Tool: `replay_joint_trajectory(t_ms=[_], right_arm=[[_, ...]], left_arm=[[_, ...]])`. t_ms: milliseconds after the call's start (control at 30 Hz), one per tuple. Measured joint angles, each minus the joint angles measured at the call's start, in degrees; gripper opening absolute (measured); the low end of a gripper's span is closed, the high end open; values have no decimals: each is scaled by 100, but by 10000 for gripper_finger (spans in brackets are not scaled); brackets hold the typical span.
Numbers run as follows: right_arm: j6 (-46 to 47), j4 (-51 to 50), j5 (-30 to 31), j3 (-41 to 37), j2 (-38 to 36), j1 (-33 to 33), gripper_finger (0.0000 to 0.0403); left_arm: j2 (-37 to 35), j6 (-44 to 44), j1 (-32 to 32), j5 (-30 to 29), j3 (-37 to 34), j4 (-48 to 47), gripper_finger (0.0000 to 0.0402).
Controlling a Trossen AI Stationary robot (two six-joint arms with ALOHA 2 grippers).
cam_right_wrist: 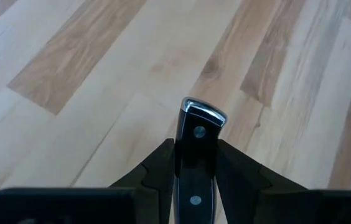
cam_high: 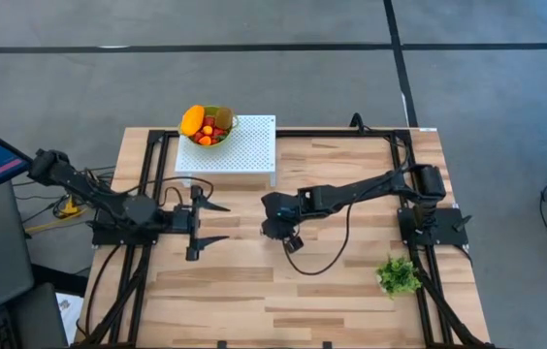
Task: Pick & Place Fruit
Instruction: Put the knife on the shelf
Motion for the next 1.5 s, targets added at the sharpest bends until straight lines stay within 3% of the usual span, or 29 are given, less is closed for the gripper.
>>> replay_joint_trajectory(t_ms=[400,600,733,833,1000,1300,1500], right_arm=[[651,275,-76,-2,1,-158,164],[1102,-1059,-34,528,-310,-61,189],[2246,-2604,-17,656,-739,-68,170],[3015,-3363,242,533,-1159,-135,146],[3348,-4042,753,266,-1844,-265,108],[3028,-3959,976,-242,-3170,-848,75],[2526,-2625,297,-1393,-4388,-1155,39]], left_arm=[[0,0,0,-4,0,-2,296],[141,-285,2,-7,4,-29,296],[579,-648,4,-93,7,-16,296],[1152,-1204,42,-548,9,127,296],[2059,-1819,252,-1021,7,557,296],[3423,-2659,653,-1039,403,814,296],[4081,-3092,746,-1043,652,809,296]])
